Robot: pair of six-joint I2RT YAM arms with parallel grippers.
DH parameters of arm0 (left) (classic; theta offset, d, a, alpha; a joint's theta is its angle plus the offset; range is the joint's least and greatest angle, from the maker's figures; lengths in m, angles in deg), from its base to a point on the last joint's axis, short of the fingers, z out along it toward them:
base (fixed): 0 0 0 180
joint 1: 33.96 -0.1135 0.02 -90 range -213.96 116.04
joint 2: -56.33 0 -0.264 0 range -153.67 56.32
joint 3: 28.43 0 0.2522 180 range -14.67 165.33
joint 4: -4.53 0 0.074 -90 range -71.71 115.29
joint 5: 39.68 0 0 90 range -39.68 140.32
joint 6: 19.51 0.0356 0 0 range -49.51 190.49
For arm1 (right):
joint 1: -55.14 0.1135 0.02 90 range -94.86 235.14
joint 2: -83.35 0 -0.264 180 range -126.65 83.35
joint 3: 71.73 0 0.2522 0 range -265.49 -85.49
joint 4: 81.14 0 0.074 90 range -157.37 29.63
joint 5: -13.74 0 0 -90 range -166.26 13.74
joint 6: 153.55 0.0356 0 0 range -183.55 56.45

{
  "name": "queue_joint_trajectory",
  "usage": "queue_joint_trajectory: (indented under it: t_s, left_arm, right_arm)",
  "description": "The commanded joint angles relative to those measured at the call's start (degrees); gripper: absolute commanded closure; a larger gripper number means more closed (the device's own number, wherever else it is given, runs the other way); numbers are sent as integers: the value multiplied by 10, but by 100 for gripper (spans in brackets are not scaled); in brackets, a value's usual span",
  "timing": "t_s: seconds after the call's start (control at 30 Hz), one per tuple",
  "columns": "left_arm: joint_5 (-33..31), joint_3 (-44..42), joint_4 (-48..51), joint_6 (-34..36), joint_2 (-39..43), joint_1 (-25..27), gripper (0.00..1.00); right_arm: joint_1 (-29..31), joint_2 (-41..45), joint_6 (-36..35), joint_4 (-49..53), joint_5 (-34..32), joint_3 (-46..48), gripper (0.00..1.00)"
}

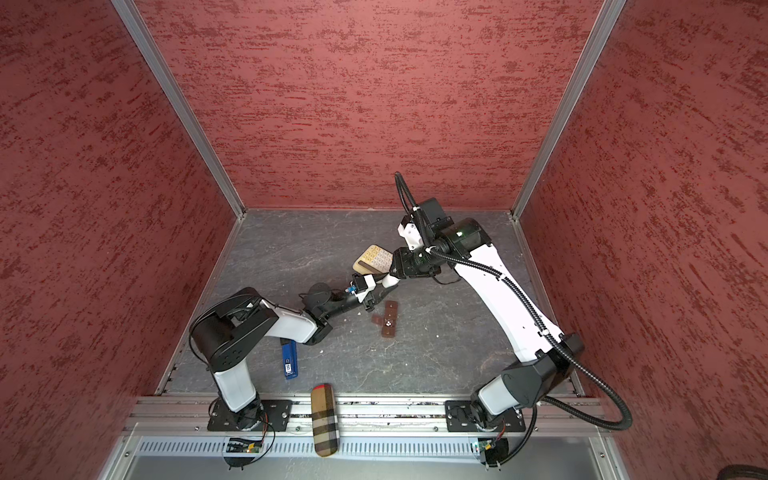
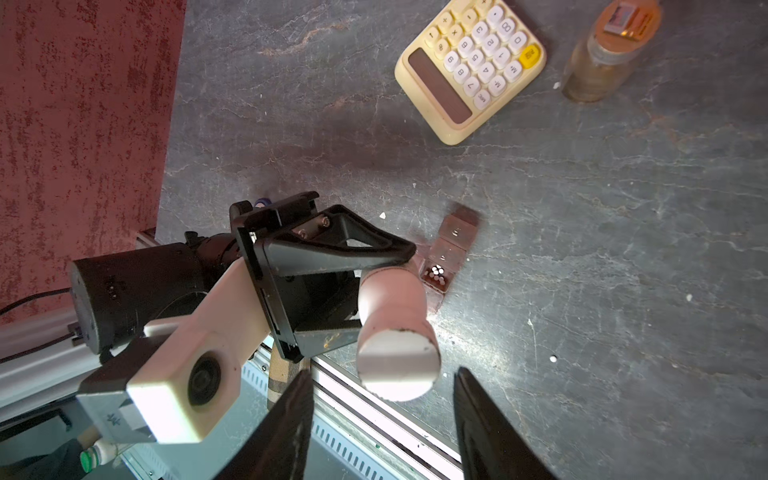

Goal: Sort the pills into containers

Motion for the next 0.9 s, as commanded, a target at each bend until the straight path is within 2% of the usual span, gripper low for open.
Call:
queue_joint_trajectory:
  t_s: [0.0,0.4,0.7,0.87]
  left_arm:
    - [-3,-3,1,-9,6,-1,100]
    - [-4,-3,1,-7,4,-1,100]
    - [-4,-3,1,-8,5,0,100]
    - [-3,-3,1,-7,7,-2,100]
  right_arm:
    - [3,-14,-22,14,-17,-20,46]
    - [3,-27,-24,15,-1,-7,54]
    - [3,-28,-24,17,0,1,54]
    - [4,-30,-24,14,-1,0,58]
